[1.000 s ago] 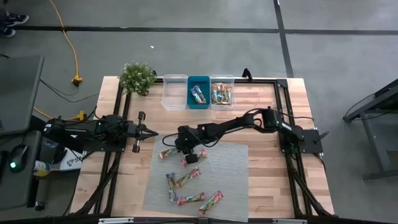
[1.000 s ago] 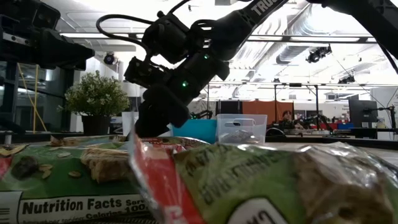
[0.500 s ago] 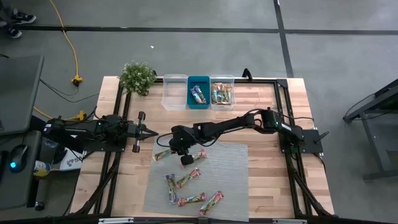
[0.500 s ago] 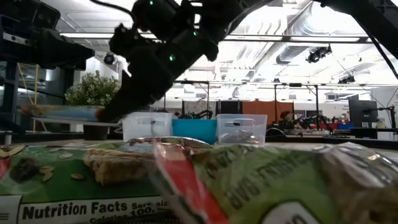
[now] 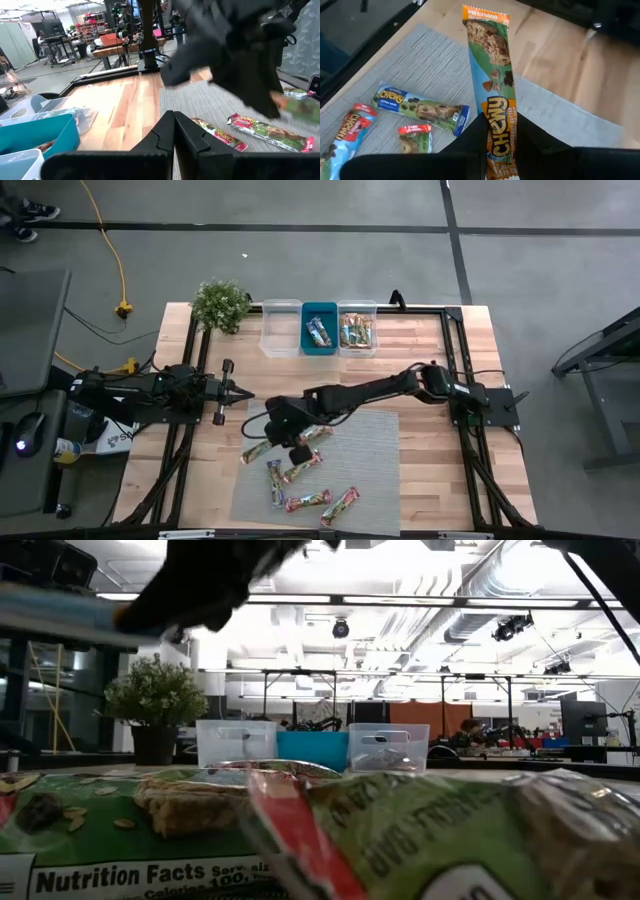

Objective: Pick and place Granola Bars by type
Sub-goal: Put the orange granola bar into the right transparent bin

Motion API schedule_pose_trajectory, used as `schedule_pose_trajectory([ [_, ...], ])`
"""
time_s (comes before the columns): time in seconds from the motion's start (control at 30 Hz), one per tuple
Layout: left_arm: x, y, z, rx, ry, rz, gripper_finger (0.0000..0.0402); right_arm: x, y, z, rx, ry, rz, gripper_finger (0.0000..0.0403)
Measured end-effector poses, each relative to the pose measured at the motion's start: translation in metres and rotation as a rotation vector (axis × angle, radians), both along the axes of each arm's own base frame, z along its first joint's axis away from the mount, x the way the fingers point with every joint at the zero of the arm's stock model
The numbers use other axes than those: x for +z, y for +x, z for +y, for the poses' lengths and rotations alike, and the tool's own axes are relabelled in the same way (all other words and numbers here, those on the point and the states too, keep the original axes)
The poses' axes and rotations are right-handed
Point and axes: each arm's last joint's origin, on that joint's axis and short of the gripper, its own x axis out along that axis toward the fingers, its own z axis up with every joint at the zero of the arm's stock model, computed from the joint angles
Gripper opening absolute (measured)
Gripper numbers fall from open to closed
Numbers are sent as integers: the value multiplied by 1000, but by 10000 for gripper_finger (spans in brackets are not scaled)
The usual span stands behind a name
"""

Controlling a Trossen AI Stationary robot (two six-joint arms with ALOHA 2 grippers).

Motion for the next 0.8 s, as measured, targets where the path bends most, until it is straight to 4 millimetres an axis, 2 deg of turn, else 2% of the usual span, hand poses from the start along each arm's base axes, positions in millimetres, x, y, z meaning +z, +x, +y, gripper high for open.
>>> schedule_pose_trajectory([
  [0.2, 0, 0, 0, 0, 0, 0, 1, 45, -5, 7, -58, -94, -10, 55],
  [0.4, 0, 0, 0, 0, 0, 0, 1, 97, -15, 0, -187, -188, -137, 55],
  [0.63, 0, 0, 0, 0, 0, 0, 1, 136, -41, -39, -571, -389, -172, 55],
  [0.8, 0, 0, 0, 1, 0, 1, 1, 150, -61, -79, -850, -423, -120, 55],
])
